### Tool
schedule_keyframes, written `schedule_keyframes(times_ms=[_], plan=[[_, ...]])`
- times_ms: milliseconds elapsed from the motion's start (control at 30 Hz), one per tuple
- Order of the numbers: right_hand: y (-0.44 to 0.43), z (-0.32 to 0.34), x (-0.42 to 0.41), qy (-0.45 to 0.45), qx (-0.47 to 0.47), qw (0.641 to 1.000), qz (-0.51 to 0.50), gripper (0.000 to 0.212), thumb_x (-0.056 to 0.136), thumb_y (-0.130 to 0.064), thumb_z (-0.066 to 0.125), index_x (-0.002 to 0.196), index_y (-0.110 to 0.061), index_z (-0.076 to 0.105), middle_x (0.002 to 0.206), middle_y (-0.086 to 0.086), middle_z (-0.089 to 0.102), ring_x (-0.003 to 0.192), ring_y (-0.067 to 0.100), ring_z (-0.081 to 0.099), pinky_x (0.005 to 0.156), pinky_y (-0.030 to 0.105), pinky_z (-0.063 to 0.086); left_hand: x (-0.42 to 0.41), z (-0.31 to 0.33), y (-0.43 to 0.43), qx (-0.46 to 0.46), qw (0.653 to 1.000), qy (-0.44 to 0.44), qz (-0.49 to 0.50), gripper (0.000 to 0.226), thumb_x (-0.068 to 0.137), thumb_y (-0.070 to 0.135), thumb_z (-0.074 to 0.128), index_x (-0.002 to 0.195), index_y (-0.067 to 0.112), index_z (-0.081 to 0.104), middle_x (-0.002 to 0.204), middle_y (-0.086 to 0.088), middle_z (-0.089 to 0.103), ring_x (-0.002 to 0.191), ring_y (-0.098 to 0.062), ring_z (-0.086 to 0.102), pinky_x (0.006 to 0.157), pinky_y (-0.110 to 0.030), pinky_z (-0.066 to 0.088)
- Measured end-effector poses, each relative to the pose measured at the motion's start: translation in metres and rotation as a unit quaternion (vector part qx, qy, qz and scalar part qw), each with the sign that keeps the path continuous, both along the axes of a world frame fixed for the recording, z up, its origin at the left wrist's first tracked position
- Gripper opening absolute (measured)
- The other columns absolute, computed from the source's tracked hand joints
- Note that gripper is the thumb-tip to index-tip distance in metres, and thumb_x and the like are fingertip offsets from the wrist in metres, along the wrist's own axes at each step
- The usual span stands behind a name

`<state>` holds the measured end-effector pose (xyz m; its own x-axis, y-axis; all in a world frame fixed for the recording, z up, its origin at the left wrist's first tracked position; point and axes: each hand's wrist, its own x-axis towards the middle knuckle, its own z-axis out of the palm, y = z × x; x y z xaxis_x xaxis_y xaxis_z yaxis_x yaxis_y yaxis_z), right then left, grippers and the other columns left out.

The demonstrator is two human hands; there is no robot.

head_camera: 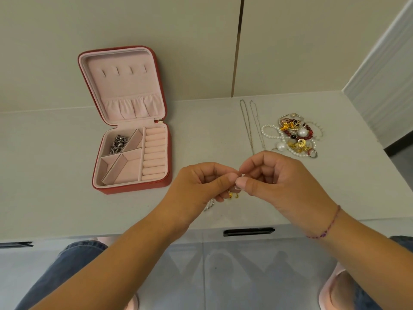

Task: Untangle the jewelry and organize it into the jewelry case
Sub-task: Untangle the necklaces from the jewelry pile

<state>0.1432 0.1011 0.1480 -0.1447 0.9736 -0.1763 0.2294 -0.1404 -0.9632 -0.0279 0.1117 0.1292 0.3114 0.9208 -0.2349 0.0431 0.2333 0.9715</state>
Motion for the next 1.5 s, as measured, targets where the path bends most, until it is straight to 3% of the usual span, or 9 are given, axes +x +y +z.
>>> schedule_keyframes(times_ms=[267,467,667,800,1033,1200,1367,1500], plan=[[0.004,0.002,0.006,-0.004,-0.04,0.999,0.028,0.011,0.081,-0.012,0.069,0.089,-0.017,0.073,0.075,0.0,0.073,0.064,0.002,0.062,0.065,0.013,0.05,0.0,-0.003,0.001,0.007,1.0,-0.01,-0.017,0.01,0.085,0.01,0.065,0.094,0.011,0.068,0.078,-0.007,0.074,0.067,-0.009,0.064,0.065,-0.018,0.049],[0.007,0.0,0.008,-0.024,-0.044,0.998,0.035,0.01,0.08,-0.011,0.071,0.085,-0.019,0.074,0.079,0.002,0.074,0.072,0.012,0.067,0.071,0.017,0.053,0.0,-0.003,0.0,0.022,0.999,0.005,-0.048,0.018,0.09,0.012,0.059,0.107,0.014,0.061,0.082,-0.004,0.074,0.078,-0.012,0.068,0.075,-0.018,0.049],[0.009,-0.001,0.008,-0.041,-0.034,0.998,0.029,0.008,0.084,-0.01,0.066,0.083,-0.016,0.072,0.068,-0.004,0.069,0.061,-0.001,0.058,0.062,0.011,0.047,0.001,-0.001,0.0,0.03,0.998,0.009,-0.053,0.018,0.093,0.009,0.054,0.11,0.012,0.061,0.085,-0.004,0.075,0.082,-0.009,0.068,0.078,-0.015,0.049],[0.01,-0.005,0.008,-0.045,-0.039,0.998,0.022,0.01,0.087,-0.011,0.062,0.084,-0.017,0.07,0.066,-0.008,0.064,0.058,-0.002,0.055,0.059,0.009,0.044,0.0,-0.003,0.001,0.04,0.997,0.028,-0.057,0.018,0.098,0.011,0.048,0.109,0.013,0.062,0.083,-0.004,0.074,0.086,-0.018,0.066,0.08,-0.019,0.05],[0.011,-0.004,0.008,-0.039,-0.042,0.998,0.03,0.017,0.091,-0.012,0.056,0.089,-0.022,0.07,0.08,-0.009,0.07,0.071,0.002,0.064,0.062,0.014,0.049,0.0,-0.001,0.001,0.047,0.997,0.011,-0.058,0.019,0.099,0.01,0.045,0.11,0.014,0.06,0.08,-0.006,0.072,0.081,-0.015,0.066,0.079,-0.015,0.048],[0.008,-0.004,0.005,-0.015,-0.095,0.994,0.044,0.012,0.09,-0.019,0.058,0.098,-0.018,0.068,0.077,-0.003,0.068,0.065,0.013,0.065,0.06,0.023,0.052,0.001,0.001,0.0,0.041,0.997,-0.004,-0.058,0.02,0.099,0.008,0.044,0.111,0.012,0.059,0.077,-0.002,0.071,0.075,-0.01,0.061,0.074,-0.015,0.047],[0.01,-0.007,0.005,-0.039,-0.156,0.987,-0.003,0.032,0.083,-0.039,0.064,0.084,-0.007,0.068,0.067,-0.002,0.061,0.051,0.007,0.055,0.05,0.02,0.04,0.001,0.0,0.001,0.028,0.998,0.008,-0.05,0.019,0.097,0.013,0.049,0.112,0.017,0.06,0.086,-0.003,0.075,0.074,-0.01,0.06,0.073,-0.015,0.047],[0.007,-0.009,0.005,0.014,-0.178,0.984,0.022,0.019,0.083,-0.033,0.065,0.08,-0.016,0.073,0.066,-0.006,0.063,0.057,0.006,0.051,0.057,0.021,0.039,0.002,-0.002,0.0,0.024,0.998,0.028,-0.058,0.021,0.095,0.017,0.053,0.114,0.021,0.061,0.084,-0.005,0.075,0.077,-0.01,0.065,0.072,-0.015,0.047]])
